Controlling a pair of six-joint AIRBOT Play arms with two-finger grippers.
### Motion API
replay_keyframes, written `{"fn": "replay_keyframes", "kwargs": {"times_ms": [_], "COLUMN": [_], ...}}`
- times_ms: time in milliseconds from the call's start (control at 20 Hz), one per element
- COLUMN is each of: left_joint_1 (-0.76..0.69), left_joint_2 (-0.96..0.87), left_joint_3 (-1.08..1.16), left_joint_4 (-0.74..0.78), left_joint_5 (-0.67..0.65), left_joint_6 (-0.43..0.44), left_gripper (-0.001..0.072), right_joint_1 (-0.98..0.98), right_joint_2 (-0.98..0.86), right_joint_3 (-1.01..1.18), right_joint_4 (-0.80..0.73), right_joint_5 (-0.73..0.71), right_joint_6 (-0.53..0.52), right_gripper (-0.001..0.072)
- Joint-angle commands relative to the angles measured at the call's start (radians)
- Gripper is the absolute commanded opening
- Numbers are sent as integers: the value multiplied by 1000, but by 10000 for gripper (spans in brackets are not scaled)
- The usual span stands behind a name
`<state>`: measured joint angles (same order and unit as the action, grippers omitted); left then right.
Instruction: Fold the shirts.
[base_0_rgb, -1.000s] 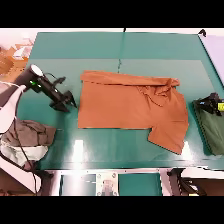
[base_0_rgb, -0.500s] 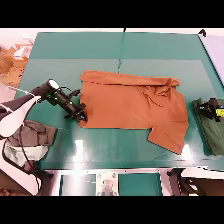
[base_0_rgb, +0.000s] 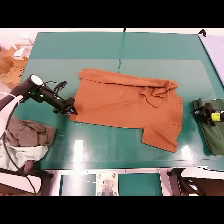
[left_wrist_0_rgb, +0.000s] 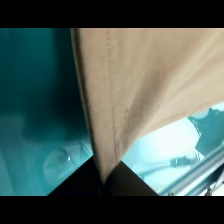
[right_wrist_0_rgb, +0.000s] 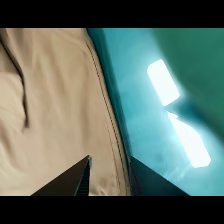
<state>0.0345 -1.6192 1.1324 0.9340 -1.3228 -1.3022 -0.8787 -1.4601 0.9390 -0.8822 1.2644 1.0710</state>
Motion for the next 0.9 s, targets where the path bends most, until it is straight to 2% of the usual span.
{"fn": "replay_keyframes", "kwargs": {"times_ms": [0,400,700,800,850], "left_joint_1": [43,47,47,47,47], "left_joint_2": [18,17,17,17,17], "left_joint_3": [-37,-37,-37,-37,-37], "left_joint_4": [10,-2,-2,-2,-2], "left_joint_5": [85,128,126,126,126], "left_joint_6": [35,47,47,47,47], "left_gripper": [21,23,22,22,23], "right_joint_1": [0,83,101,103,103], "right_joint_2": [-1,-73,-77,-77,-77], "right_joint_3": [-106,-177,-177,-177,-177], "right_joint_4": [3,8,-95,-95,-92], "right_joint_5": [-31,-2,66,64,64], "right_joint_6": [-18,-29,-32,-32,-32], "right_gripper": [361,367,364,319,252]}}
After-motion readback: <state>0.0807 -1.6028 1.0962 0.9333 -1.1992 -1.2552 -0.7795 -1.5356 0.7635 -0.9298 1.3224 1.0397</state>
